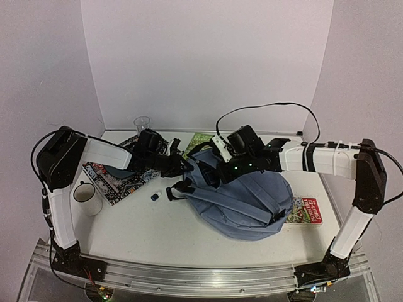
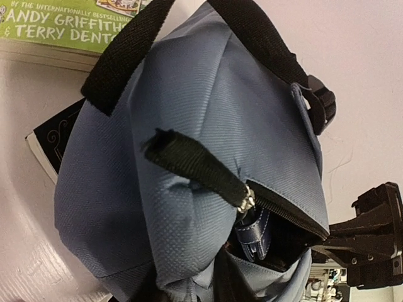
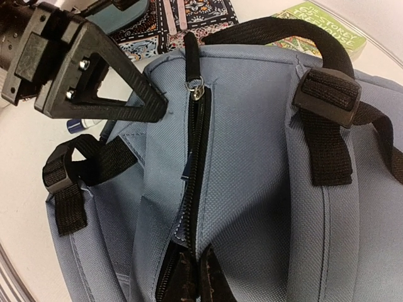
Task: Pack the student bag
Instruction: Hold the student bag from the book, then pick up the pocket on the back of the student bag.
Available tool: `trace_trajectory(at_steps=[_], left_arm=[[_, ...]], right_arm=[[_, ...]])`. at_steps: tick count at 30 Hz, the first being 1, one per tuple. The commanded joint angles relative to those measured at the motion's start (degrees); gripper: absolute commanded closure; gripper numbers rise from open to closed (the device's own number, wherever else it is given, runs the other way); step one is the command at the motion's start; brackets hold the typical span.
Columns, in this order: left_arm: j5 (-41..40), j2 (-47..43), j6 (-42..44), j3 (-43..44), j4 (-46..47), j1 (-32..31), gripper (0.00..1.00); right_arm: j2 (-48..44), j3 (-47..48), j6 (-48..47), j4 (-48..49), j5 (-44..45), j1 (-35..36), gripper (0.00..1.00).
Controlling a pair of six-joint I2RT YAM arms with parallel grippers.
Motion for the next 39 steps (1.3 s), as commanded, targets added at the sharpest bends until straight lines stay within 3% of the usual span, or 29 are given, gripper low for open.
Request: trace_trajectory(at_steps=[1,2,8,12,15,26,39], left_arm=[[2.4,-1.2,-1.0,2.8,4.7,-1.0,0.95],[2.5,-2.2,-1.0,2.4,4.7,-1.0,1.00],[3.2,-7.7,-2.5,1.8,4.7,-1.0,1.00],[4.3,-9.2,-5.1,3.3,4.7,-1.0,1.00],[5.1,-9.9,-6.3,4.2,4.6,-1.2,1.00],[7.2,-11.3,-7.0,7.0,4.6,-3.5,1.00],[7.6,-11.3,-3.3,7.4,4.5,-5.0,1.00]], right_arm=[[-1.1,2.0,0.3,2.3,-2.5,0.2,0.99],[-1.5,2.3,0.2,2.2,-2.4,0.1,0.97],[-4.1,5.2,-2.5,-0.4,-3.0,-0.9,0.70],[-5.2,9.0,-4.9,-1.8,-8.6,-4.0,0.55],[-4.2,12.4,-5.9,-2.0,-14.4,-5.9,0.50],[7.6,26.8,-4.0,-4.1,-25.3,-7.7,0.50],[17.3,33.1,-0.1,-7.4,-27.6,-8.0,0.57]])
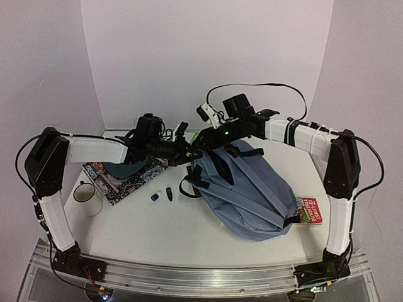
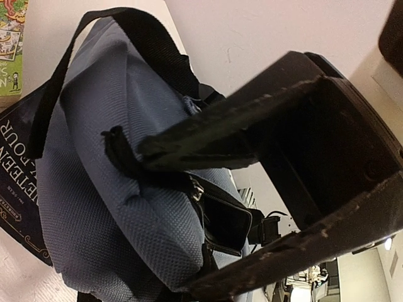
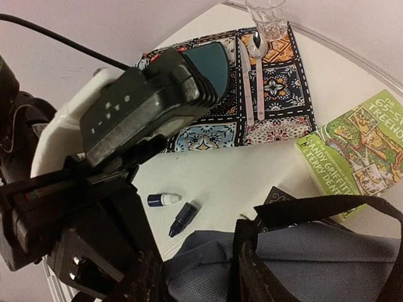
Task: Pack the student bag
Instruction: Pick up the pocket on the back of the student bag.
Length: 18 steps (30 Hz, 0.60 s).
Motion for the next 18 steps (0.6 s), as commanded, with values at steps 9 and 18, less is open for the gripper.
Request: trace_trajectory(at_steps=[9,18], left_arm=[[2.4,-4.6,3.9,3.0,3.9,-1.6,1.00],[0.8,-4.9,5.8,2.0,3.0,-2.1,1.00]], right_arm=[[5.4,6.3,2.8,-3.4,-1.5,-1.0,0.61],[5.8,6.4,1.8,-7.2,1.1,-1.2,0.53]])
